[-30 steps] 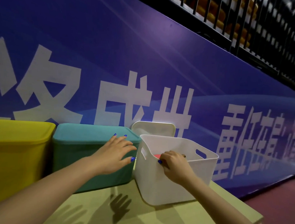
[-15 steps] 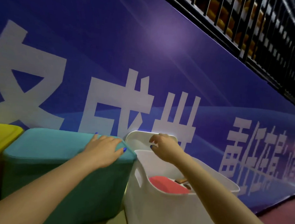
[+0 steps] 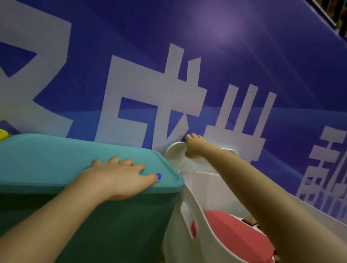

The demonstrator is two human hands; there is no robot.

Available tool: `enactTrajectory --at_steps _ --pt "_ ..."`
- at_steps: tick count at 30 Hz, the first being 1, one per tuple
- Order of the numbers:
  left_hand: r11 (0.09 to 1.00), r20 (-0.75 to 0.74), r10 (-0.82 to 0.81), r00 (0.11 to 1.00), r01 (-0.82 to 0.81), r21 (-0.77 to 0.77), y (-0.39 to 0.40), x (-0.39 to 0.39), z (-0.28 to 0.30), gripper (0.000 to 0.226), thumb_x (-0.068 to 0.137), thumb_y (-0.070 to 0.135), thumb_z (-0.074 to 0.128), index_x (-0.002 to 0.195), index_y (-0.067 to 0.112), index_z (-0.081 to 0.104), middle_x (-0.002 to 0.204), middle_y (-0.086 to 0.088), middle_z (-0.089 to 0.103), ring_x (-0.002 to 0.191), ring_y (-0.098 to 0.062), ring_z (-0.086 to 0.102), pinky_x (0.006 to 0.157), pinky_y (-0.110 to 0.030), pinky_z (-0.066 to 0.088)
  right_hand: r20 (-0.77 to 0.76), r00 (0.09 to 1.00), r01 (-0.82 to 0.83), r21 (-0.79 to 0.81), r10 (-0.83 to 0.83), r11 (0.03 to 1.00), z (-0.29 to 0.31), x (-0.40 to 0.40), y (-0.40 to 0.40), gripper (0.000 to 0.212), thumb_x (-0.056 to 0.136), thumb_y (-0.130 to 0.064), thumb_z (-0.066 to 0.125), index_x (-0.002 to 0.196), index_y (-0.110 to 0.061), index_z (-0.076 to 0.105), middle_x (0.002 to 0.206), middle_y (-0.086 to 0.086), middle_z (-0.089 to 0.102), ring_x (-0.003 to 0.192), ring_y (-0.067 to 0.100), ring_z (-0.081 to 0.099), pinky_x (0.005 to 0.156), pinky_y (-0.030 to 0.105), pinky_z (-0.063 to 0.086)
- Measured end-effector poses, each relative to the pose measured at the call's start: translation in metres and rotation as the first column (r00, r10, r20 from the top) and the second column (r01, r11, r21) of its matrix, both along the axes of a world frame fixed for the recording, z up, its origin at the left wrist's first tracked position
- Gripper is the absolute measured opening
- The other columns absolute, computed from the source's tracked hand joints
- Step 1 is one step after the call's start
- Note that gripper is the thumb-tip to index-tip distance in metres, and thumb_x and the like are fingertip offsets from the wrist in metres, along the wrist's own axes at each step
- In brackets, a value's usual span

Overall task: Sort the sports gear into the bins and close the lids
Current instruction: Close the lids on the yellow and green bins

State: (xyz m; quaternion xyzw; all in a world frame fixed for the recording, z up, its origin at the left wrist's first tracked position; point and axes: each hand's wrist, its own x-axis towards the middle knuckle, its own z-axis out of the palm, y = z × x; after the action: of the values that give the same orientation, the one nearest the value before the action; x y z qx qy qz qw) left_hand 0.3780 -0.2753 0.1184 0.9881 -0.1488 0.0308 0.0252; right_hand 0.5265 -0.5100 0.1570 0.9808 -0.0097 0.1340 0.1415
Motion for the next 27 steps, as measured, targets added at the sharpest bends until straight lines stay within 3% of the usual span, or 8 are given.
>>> enactTrajectory --at_steps 7,13,16,20,22,24,25,27 --pt "1.0 -0.016 0.012 1.0 -0.012 -0.009 0.0 -0.001 -0.001 0.066 0.089 0.07 0.01 0.146 0.037 0.024 0.154 0.005 0.025 0.139 -0.022 0.025 0.109 -0.049 0.025 0.07 0.99 -0.096 -0.302 0.122 0.948 0.021 -0.04 -0.003 0.033 0.091 -0.029 0.058 0.122 -0.015 0.057 0.113 0.009 0.062 0.099 0.028 0.06 0.071 0.034 0.042" --pt "0.998 0.017 0.012 1.0 -0.011 -0.068 0.003 0.001 -0.001 0.061 0.089 0.07 0.013 0.132 0.038 0.043 0.141 0.003 0.042 0.129 -0.023 0.038 0.101 -0.046 0.033 0.221 0.926 -0.212 -0.367 0.307 0.906 0.048 -0.159 -0.012 0.022 0.089 -0.009 0.045 0.104 -0.015 0.061 0.096 0.006 0.061 0.088 0.029 0.059 0.069 0.032 0.04" --pt "0.998 0.249 -0.039 0.968 0.05 -0.038 0.003 -0.02 -0.005 0.042 0.098 0.049 0.017 0.101 0.032 0.054 0.121 0.003 0.058 0.105 -0.017 0.05 0.098 -0.043 0.034 0.309 0.878 -0.292 -0.258 0.365 0.921 0.025 -0.221 -0.029 0.027 0.09 -0.006 0.046 0.109 -0.015 0.063 0.09 0.007 0.06 0.082 0.027 0.056 0.064 0.033 0.038" --pt "0.963 0.393 -0.078 0.916 0.171 -0.208 -0.015 -0.065 -0.03 0.042 0.102 0.038 0.024 0.14 0.029 0.038 0.149 0.009 0.037 0.141 -0.011 0.024 0.117 -0.048 -0.004 0.416 0.871 -0.36 0.177 0.262 0.916 -0.02 -0.28 -0.04 0.038 0.09 0.002 0.045 0.12 -0.014 0.064 0.101 0.011 0.063 0.093 0.031 0.057 0.072 0.036 0.043" --pt "0.786 0.232 -0.034 0.972 0.169 -0.595 -0.038 -0.101 -0.037 0.052 0.099 0.043 0.031 0.148 0.026 0.023 0.156 0.004 0.023 0.145 -0.014 0.013 0.119 -0.047 0.001 0.402 0.892 -0.329 0.257 0.209 0.909 -0.037 -0.295 -0.042 0.04 0.093 -0.002 0.047 0.126 -0.02 0.06 0.113 0.006 0.063 0.103 0.025 0.055 0.087 0.033 0.046" --pt "0.393 -0.128 -0.174 0.976 -0.051 -0.918 -0.064 -0.14 -0.034 0.065 0.094 0.053 0.04 0.15 0.025 0.02 0.155 -0.002 0.026 0.143 -0.023 0.023 0.117 -0.045 0.016 0.372 0.912 -0.288 0.283 0.172 0.915 -0.046 -0.302 -0.041 0.038 0.095 -0.009 0.049 0.128 -0.025 0.058 0.121 0.002 0.06 0.108 0.021 0.053 0.094 0.033 0.045" --pt "0.261 -0.268 -0.308 0.913 -0.19 -0.946 -0.078 -0.152 -0.034 0.069 0.09 0.057 0.044 0.148 0.027 0.024 0.15 -0.003 0.036 0.136 -0.025 0.034 0.113 -0.043 0.025 0.368 0.917 -0.269 0.284 0.154 0.92 -0.048 -0.305 -0.041 0.038 0.095 -0.012 0.049 0.129 -0.027 0.057 0.123 0.0 0.06 0.109 0.02 0.053 0.094 0.033 0.045" --pt "0.231 -0.395 -0.385 0.834 -0.327 -0.916 -0.1 -0.162 -0.038 0.071 0.084 0.061 0.054 0.142 0.032 0.028 0.135 -0.002 0.05 0.12 -0.025 0.048 0.104 -0.044 0.035 0.396 0.908 -0.256 0.265 0.137 0.93 -0.054 -0.311 -0.041 0.039 0.094 -0.014 0.05 0.129 -0.029 0.056 0.123 -0.001 0.06 0.109 0.02 0.053 0.095 0.035 0.044"
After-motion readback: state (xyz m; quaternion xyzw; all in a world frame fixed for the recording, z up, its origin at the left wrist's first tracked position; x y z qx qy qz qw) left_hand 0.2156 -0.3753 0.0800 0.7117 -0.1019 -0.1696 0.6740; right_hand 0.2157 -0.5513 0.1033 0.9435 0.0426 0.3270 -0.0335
